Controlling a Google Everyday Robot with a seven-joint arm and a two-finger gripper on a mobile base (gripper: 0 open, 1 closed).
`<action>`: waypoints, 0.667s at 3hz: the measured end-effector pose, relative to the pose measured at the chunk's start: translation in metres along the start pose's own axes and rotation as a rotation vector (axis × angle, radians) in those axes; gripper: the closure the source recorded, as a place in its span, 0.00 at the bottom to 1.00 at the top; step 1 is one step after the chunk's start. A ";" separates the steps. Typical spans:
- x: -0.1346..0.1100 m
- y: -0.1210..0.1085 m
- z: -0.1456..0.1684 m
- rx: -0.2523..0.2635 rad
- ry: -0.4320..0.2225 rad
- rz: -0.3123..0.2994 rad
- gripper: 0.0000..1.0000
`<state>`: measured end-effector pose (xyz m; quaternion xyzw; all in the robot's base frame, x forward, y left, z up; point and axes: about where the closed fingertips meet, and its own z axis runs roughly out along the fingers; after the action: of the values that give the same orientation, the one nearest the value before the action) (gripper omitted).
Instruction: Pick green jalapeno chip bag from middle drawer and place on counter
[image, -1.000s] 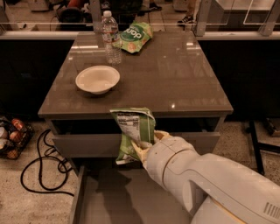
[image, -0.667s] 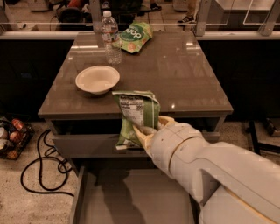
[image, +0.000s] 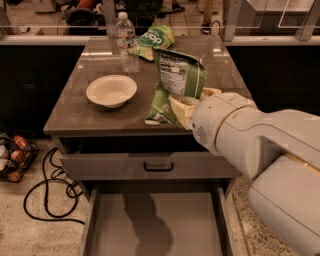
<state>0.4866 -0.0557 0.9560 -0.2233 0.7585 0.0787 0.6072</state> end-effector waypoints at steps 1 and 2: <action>-0.002 -0.027 0.018 0.033 0.023 0.008 1.00; -0.005 -0.068 0.069 0.071 0.074 0.010 1.00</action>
Offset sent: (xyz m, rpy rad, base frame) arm 0.1908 -0.0558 0.0097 -0.0667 0.1013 -0.1374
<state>0.5781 -0.0883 0.9539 -0.2005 0.7838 0.0464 0.5859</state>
